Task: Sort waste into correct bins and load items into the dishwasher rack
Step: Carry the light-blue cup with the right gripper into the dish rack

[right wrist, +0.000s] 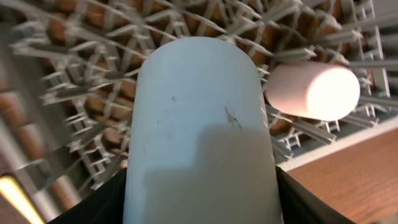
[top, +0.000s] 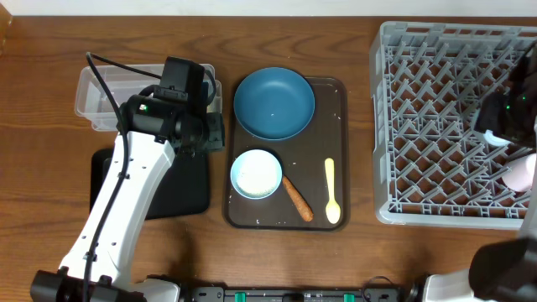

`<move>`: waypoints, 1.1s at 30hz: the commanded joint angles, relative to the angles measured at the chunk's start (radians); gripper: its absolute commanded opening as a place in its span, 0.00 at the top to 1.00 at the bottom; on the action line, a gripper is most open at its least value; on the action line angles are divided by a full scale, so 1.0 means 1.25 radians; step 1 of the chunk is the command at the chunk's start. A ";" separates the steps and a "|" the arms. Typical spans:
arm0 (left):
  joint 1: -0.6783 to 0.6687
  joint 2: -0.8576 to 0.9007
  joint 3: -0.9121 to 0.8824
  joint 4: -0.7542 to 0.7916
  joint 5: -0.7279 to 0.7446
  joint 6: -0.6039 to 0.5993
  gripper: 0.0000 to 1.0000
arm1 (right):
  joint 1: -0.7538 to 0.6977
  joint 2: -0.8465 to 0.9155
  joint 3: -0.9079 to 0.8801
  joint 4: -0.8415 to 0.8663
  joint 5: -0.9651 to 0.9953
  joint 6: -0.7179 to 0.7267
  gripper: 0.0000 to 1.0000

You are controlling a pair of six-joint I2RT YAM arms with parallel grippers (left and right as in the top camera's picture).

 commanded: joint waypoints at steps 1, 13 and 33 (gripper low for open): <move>0.002 -0.005 0.004 -0.004 -0.009 0.014 0.58 | -0.031 0.040 0.010 0.005 0.021 0.019 0.99; 0.002 -0.005 0.004 -0.004 -0.010 0.014 0.58 | -0.132 0.146 0.010 0.039 0.024 0.049 0.99; 0.002 -0.005 0.004 -0.005 -0.007 0.014 0.58 | -0.143 0.190 0.017 0.058 -0.100 0.057 0.16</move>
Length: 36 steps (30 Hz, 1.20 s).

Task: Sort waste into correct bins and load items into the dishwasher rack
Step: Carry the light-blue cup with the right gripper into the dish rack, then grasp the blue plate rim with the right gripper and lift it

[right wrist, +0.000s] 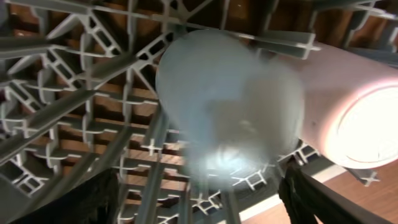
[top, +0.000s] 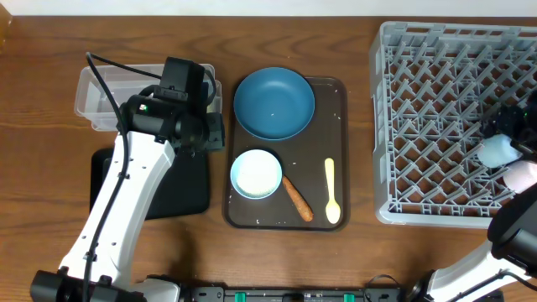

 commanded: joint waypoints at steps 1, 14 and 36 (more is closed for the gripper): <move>0.002 -0.005 0.004 -0.005 -0.007 0.013 0.57 | -0.001 -0.002 0.022 -0.010 -0.036 0.006 0.16; 0.002 -0.005 0.004 -0.013 -0.008 0.013 0.52 | 0.095 -0.057 0.133 -0.088 -0.286 -0.087 0.20; 0.002 -0.005 -0.028 -0.054 -0.011 0.013 0.50 | 0.778 -0.006 0.099 0.276 0.071 0.057 0.22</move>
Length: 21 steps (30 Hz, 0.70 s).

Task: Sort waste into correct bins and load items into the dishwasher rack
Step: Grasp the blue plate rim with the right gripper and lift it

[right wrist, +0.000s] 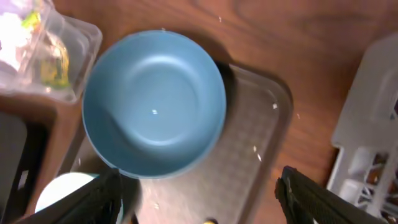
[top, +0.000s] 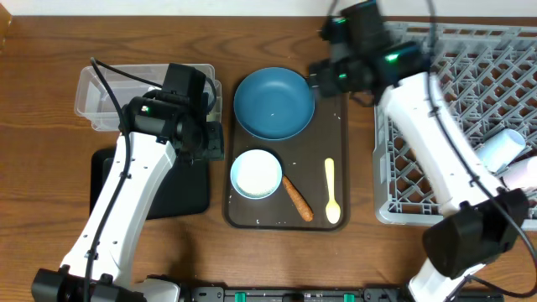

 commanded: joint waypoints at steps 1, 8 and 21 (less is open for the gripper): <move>0.002 -0.005 -0.008 -0.002 -0.010 0.013 0.49 | 0.043 0.048 -0.011 0.032 0.154 0.087 0.21; 0.002 -0.005 -0.008 -0.002 -0.010 0.013 0.49 | 0.049 0.170 -0.011 0.120 0.176 0.142 0.23; 0.002 -0.005 -0.008 -0.002 -0.010 0.013 0.49 | 0.045 0.326 -0.011 0.154 0.170 0.175 0.48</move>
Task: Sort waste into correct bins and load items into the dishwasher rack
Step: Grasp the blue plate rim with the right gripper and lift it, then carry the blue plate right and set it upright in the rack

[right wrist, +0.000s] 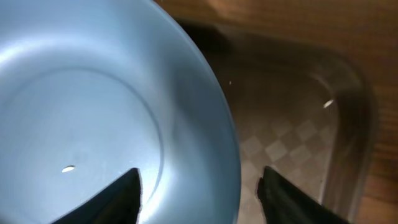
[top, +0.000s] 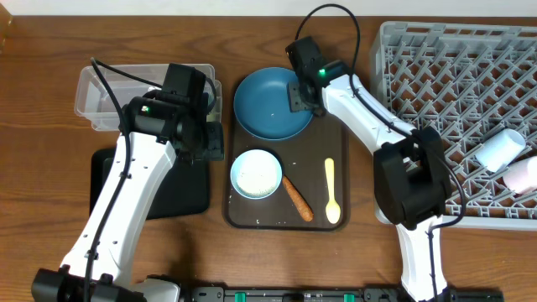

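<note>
A large blue bowl (top: 270, 105) sits at the back of the brown tray (top: 340, 126). My right gripper (top: 299, 94) is open low over the bowl's right rim (right wrist: 224, 155), one finger inside the bowl, the other over the tray. On the tray also lie a small white bowl (top: 255, 174), an orange carrot-like piece (top: 296, 199) and a yellow spoon (top: 331, 193). A pale blue cup (top: 501, 148) and a pink cup (top: 523, 175) lie in the grey dishwasher rack (top: 436, 109). My left gripper (top: 205, 134) hangs near the clear bin (top: 101, 96); its jaws are hidden.
A black bin or mat (top: 180, 189) lies in front of the clear bin, under the left arm. The rack fills the right side of the table. Wooden tabletop (top: 50, 210) surrounds everything.
My right gripper has moved from above the bowl and tray down close to the blue bowl's right rim, its fingers now straddling that rim. The left arm has not moved.
My right gripper held the pale blue cup over the rack beside the pink cup. Then the cup lay in the rack with the gripper open above it. Then the arm was over the blue bowl, and now its open fingers straddle the bowl's rim.
</note>
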`<move>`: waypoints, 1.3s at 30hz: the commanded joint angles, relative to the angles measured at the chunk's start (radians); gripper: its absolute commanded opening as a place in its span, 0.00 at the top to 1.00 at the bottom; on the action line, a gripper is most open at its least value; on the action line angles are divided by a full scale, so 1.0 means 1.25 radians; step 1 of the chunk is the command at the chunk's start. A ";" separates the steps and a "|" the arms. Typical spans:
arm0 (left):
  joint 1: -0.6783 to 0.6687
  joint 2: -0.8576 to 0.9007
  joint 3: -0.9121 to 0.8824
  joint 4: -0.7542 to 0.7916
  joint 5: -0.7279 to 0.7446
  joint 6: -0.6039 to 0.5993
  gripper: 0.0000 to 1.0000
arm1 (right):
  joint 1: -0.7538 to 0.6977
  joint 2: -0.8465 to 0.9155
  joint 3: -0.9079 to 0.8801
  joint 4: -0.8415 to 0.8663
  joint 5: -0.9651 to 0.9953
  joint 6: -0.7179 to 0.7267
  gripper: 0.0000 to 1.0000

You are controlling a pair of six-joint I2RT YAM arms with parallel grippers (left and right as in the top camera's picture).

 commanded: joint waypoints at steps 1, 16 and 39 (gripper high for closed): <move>0.002 -0.005 -0.008 -0.002 -0.010 0.013 0.49 | -0.010 0.026 0.001 -0.004 0.017 0.026 0.53; 0.002 -0.005 -0.007 -0.002 -0.010 0.013 0.49 | -0.073 0.029 0.001 -0.099 0.029 0.062 0.99; 0.002 -0.005 -0.007 -0.002 -0.010 0.013 0.49 | -0.279 -0.392 0.021 -0.156 0.040 -0.240 0.99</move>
